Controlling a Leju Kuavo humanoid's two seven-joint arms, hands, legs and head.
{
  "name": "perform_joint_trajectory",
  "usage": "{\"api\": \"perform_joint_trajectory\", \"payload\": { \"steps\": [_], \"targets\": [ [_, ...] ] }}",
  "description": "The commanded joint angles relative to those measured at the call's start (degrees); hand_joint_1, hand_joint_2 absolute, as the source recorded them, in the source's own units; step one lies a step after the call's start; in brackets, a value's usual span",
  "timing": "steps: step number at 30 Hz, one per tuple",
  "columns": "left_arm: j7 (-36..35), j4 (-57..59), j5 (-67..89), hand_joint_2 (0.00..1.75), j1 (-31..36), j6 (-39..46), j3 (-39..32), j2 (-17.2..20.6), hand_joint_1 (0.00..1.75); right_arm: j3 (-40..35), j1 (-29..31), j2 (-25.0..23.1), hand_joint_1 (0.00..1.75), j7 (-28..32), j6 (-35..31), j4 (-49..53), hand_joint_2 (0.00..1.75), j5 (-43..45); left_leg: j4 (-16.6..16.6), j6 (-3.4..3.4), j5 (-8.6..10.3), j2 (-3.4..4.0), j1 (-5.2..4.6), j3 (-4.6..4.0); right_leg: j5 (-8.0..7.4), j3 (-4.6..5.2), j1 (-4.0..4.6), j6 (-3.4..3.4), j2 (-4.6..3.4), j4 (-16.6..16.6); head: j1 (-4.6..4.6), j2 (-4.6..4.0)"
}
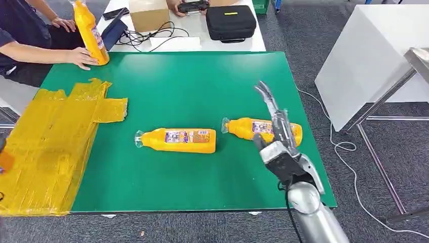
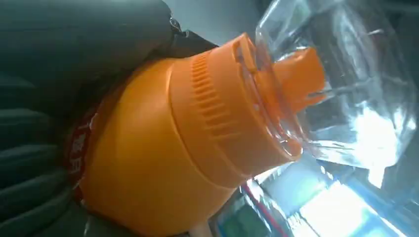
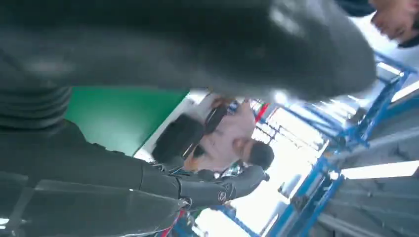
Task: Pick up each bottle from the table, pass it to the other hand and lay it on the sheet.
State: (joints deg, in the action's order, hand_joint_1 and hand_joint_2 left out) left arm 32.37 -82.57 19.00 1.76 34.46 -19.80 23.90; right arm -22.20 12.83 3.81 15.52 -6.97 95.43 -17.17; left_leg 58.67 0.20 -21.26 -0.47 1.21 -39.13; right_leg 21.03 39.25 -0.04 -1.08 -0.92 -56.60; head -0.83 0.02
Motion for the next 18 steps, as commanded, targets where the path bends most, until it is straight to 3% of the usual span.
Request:
{"api": "perform_joint_trajectory", "payload": {
  "steps": [1, 2, 4, 12, 13, 14, 18],
  "targets": [
    [-0.3, 20.3, 15.7, 1.75, 7.8, 5.5, 7.7, -1.3, 1.75, 5.5, -11.7, 11.9, 0.0, 4.8, -2.4, 4.2, 0.0, 4.4, -0.2, 0.09, 0.01, -0.48, -0.13, 0.35, 0.2, -0.44, -0.13, -0.04, 0.52, 0.1, 0.0, 0.0],
    [-1.4, 19.3, 23.5, 1.75, 7.6, 5.5, 5.2, -7.6, 1.75, 6.4, -13.3, 12.8, 0.0, 5.2, -2.3, 5.2, 0.0, 4.9, -0.3, 0.14, -0.01, -0.64, -0.23, 0.58, 0.31, -0.7, -0.23, -0.1, 0.72, 0.1, -0.02, 0.0],
    [-2.1, 18.6, 28.2, 1.75, 7.6, 5.5, 3.6, -11.7, 1.75, 6.9, -14.3, 13.1, 0.0, 5.5, -2.1, 5.8, 0.0, 5.0, -0.2, 0.18, -0.06, -0.48, -0.3, 0.31, 0.22, -0.45, -0.33, -0.17, 0.49, 0.1, -0.04, 0.0],
    [-3.5, 21.4, 35.8, 1.75, 8.0, 5.5, 4.5, -14.5, 1.75, 6.0, -14.1, 12.5, 0.0, 4.9, -1.7, 6.1, 0.0, 4.4, -0.1, 0.3, -0.2, -0.15, -0.57, 0.25, 0.12, -0.31, -0.49, -0.28, 0.32, 0.0, -0.02, 0.0],
    [-3.5, 21.4, 35.8, 1.75, 8.0, 5.5, 4.5, -14.5, 1.75, 6.0, -14.1, 12.5, 0.0, 4.9, -1.7, 6.1, 0.0, 4.4, -0.1, 0.31, -0.36, -0.23, -0.58, 0.71, 0.33, -0.79, -0.48, -0.24, 0.48, 0.0, -0.04, 0.0],
    [-3.9, 23.2, 38.5, 1.75, 8.4, 5.5, 5.8, -15.1, 1.75, 5.9, -14.4, 12.2, 0.0, 4.6, -1.5, 6.4, 0.0, 4.2, -0.1, 0.34, -0.17, -0.18, -0.55, 0.27, 0.13, -0.35, -0.47, -0.29, 0.35, 0.1, -0.02, 0.0],
    [-5.0, 27.0, 46.9, 1.75, 9.0, 5.5, 7.8, -19.4, 1.75, 4.7, -14.4, 10.3, 0.0, 3.2, -1.0, 7.2, 0.0, 2.5, -0.1, 0.35, -0.17, -0.16, -0.55, 0.26, 0.13, -0.3, -0.48, -0.31, 0.31, 0.0, -0.07, 0.0]
  ]
}}
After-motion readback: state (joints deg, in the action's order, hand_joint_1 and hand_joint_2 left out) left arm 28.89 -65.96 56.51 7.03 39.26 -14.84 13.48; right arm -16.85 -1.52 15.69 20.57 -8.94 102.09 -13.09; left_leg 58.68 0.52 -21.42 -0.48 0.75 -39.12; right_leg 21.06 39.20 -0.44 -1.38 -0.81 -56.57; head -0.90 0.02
